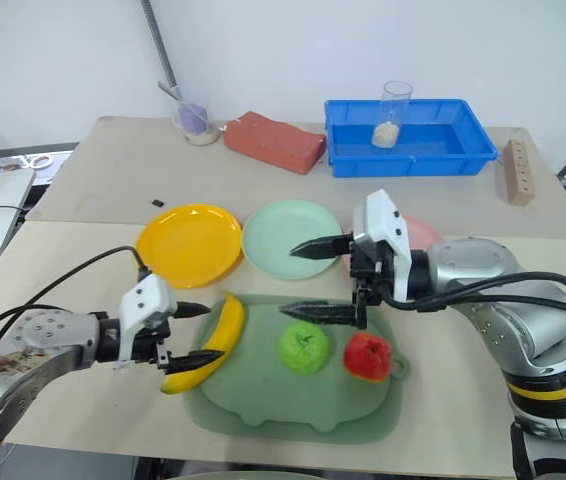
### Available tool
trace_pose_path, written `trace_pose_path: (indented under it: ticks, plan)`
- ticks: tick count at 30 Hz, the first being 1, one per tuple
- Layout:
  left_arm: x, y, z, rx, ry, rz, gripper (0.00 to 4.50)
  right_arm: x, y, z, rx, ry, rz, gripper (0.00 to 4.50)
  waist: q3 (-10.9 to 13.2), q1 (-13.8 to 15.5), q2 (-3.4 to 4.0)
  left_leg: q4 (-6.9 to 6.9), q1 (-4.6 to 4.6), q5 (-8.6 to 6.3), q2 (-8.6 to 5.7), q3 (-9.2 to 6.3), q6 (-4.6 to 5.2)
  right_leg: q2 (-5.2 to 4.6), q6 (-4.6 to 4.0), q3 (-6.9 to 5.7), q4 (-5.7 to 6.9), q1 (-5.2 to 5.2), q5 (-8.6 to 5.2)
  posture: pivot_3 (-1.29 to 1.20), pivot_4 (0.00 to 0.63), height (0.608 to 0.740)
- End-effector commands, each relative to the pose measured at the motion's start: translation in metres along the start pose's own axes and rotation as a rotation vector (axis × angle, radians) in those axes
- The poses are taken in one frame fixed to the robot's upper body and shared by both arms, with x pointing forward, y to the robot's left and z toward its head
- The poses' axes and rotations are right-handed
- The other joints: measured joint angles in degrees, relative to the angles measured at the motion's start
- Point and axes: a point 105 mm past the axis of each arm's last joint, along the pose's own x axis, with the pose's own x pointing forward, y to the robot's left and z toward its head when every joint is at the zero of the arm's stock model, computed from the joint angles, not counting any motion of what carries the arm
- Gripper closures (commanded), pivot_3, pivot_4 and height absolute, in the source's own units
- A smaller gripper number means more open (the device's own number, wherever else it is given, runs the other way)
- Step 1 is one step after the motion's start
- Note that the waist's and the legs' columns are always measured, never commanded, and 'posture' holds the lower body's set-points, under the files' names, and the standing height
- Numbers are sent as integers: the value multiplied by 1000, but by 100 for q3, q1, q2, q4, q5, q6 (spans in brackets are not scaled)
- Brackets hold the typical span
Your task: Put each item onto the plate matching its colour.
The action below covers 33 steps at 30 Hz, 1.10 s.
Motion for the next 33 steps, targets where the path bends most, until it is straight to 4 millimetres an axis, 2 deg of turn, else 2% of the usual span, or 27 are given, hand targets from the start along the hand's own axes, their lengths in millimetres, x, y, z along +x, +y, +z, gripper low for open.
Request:
trace_pose_path:
  ticks: [1,9,12,14,17,18,21,25,28,30,33]
  plan:
    - [8,-10,-1,52,47,-39,0,5,12,10,-79,17,75,12,0,-2,0,0,3,3,-1,0,6,0,0,2,-4,3,0,0,150,740]
    - [16,4,-9,137,108,43,0,11,12,21,-116,-5,75,12,7,38,-12,10,5,4,-3,0,9,-2,0,1,-3,10,0,0,150,740]
    - [17,8,-10,155,116,56,753,12,13,22,-120,-7,72,0,6,30,-10,10,2,4,-4,0,10,-3,0,0,-3,9,0,0,150,740]
    - [17,8,-11,154,121,55,1816,12,13,23,-121,-9,69,0,6,18,-9,8,-1,5,-2,0,10,-1,0,2,-2,3,0,0,150,740]
    - [17,8,-11,158,127,56,3175,12,12,24,-123,-12,63,0,6,12,-10,6,0,6,1,-1,13,2,0,1,-2,2,1,0,150,740]
    - [16,9,-10,157,124,59,3374,12,11,24,-122,-15,60,0,6,12,-11,6,0,6,0,0,14,1,0,2,-2,3,1,0,150,740]
    - [13,16,-2,146,104,90,3374,11,9,25,-126,-19,50,0,7,15,-12,8,0,7,0,0,15,1,1,3,-2,3,1,0,150,740]
    - [-1,41,26,93,1,192,3374,10,2,27,-136,-27,20,0,9,24,-15,10,-1,8,-1,-1,16,1,1,-1,-1,3,1,0,150,740]
    - [-18,75,46,46,-86,327,3374,11,-7,29,-141,-34,-28,0,11,17,-19,9,-1,23,0,-5,41,5,3,-4,1,2,1,0,150,740]
    - [-29,104,52,13,-107,428,3374,14,-15,29,-141,-27,-66,0,10,14,-18,8,1,24,-1,-11,42,10,4,-3,1,3,1,0,150,740]
    - [-39,144,45,1,-76,571,3374,20,-30,28,-137,-8,-162,0,9,4,-14,6,1,23,-3,-15,45,14,5,-2,4,-3,2,0,150,740]
